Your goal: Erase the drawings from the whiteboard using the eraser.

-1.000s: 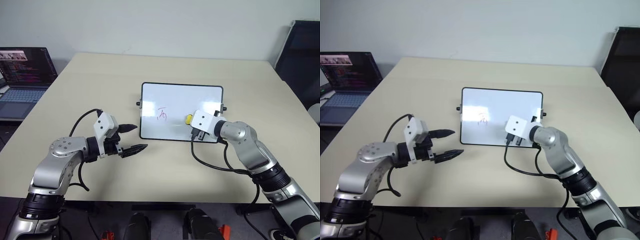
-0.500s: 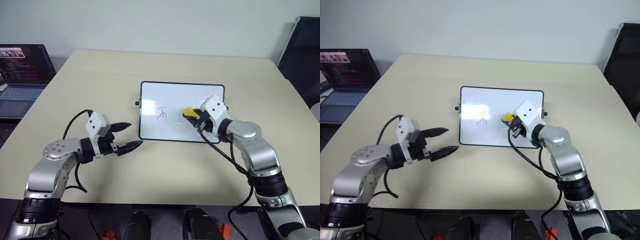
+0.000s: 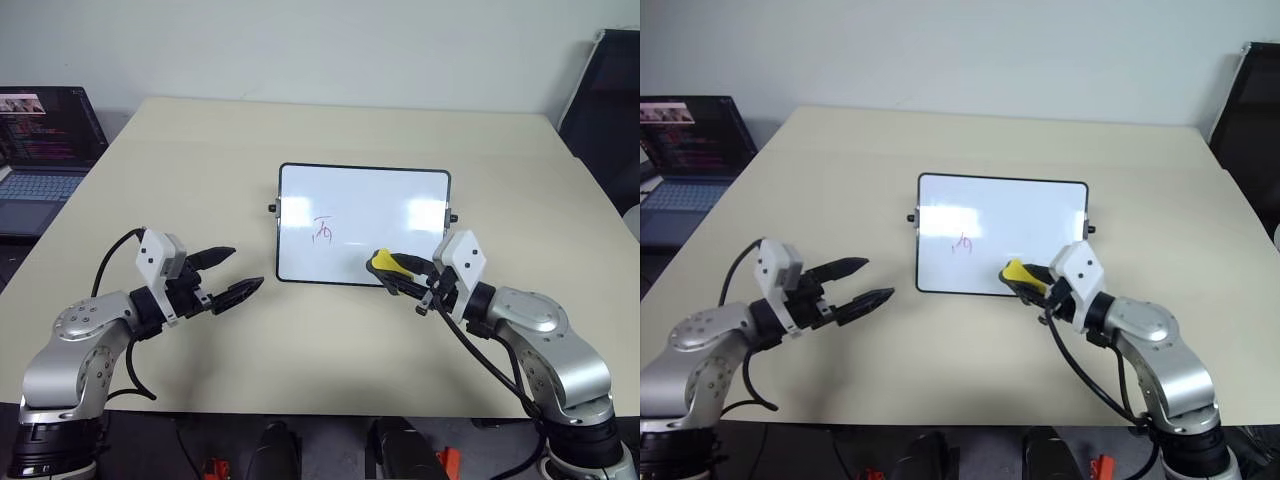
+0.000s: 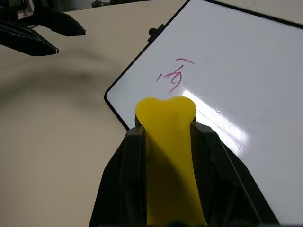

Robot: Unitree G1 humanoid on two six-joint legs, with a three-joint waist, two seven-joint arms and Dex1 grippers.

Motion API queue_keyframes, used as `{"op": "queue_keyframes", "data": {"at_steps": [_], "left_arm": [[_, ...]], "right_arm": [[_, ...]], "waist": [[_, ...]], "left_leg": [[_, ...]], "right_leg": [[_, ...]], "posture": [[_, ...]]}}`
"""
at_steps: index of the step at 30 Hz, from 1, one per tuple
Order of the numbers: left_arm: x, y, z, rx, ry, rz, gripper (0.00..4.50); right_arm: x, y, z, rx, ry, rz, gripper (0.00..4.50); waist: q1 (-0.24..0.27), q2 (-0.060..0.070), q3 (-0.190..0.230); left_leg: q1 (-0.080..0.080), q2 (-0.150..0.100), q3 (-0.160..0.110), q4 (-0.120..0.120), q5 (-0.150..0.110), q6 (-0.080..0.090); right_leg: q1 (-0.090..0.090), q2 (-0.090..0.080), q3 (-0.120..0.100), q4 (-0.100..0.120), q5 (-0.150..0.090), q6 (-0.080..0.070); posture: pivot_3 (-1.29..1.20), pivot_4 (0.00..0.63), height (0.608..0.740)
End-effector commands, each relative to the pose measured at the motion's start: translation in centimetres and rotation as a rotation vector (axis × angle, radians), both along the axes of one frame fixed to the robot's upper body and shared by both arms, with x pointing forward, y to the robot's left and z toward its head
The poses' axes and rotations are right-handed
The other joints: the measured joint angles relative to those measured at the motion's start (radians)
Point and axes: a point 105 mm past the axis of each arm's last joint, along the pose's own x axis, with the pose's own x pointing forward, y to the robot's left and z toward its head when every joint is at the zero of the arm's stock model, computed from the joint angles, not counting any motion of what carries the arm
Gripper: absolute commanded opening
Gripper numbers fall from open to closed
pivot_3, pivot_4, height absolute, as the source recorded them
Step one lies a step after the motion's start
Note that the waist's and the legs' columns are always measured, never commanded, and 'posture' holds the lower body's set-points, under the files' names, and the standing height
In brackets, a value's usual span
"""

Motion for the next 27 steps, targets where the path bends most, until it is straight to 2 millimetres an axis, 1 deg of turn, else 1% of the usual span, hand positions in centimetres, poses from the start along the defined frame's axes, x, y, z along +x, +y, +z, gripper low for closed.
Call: {"op": "queue_keyframes", "data": {"at_steps": [1,5,9,21,23,25,27], "left_arm": [[-0.4,-0.1,1.2,0.015,-0.061,-0.006,4.50],[-0.4,-0.2,1.2,0.019,-0.063,-0.006,4.50],[-0.3,-0.5,1.3,0.024,-0.067,-0.012,4.50],[0.2,-1.4,1.8,0.024,-0.084,-0.043,4.50],[0.1,-1.7,1.6,0.042,-0.077,-0.064,4.50],[0.1,-1.8,1.4,0.068,-0.071,-0.080,4.50],[0.2,-1.8,1.3,0.073,-0.068,-0.087,4.50]], "right_arm": [[-0.6,0.9,0.6,-0.007,-0.101,0.022,0.98],[-0.8,1.8,0.5,-0.002,-0.127,0.046,0.98],[-0.6,2.4,0.7,-0.015,-0.144,0.065,0.98],[1.7,3.8,1.0,-0.091,-0.189,0.044,0.98],[2.4,4.4,1.3,-0.102,-0.205,0.042,0.98],[3.6,5.0,1.6,-0.129,-0.227,0.017,0.98],[5.4,5.7,2.0,-0.203,-0.273,-0.010,0.98]], "waist": [[0.000,0.000,0.000],[0.001,0.000,0.000],[0.001,0.000,0.000],[0.001,0.000,0.000],[0.001,0.000,0.000],[-0.002,0.000,0.000],[-0.003,0.000,0.000]], "left_leg": [[0.000,0.000,0.000,0.000,0.000,0.000],[0.000,0.000,0.000,0.000,0.000,0.000],[0.000,0.000,0.000,0.000,0.000,0.000],[0.000,0.000,0.000,0.000,0.000,0.000],[0.000,0.000,0.000,0.000,0.000,0.000],[0.000,0.000,0.000,0.000,0.000,0.000],[0.001,0.000,0.000,0.001,0.000,0.000]], "right_leg": [[0.000,0.000,0.000,0.000,0.000,0.000],[0.000,0.000,0.000,0.000,0.000,-0.001],[0.000,0.000,0.000,0.000,0.000,-0.001],[0.000,0.000,0.000,0.000,0.001,0.000],[0.000,0.000,0.000,0.000,0.001,0.000],[0.000,0.000,0.000,0.001,0.001,0.000],[0.000,0.000,0.000,0.002,0.001,-0.001]], "posture": [[0.00,0.150,0.740],[0.00,0.150,0.740],[0.00,0.150,0.740],[0.00,0.150,0.740],[0.00,0.150,0.740],[0.00,0.150,0.740],[0.00,0.150,0.740]]}}
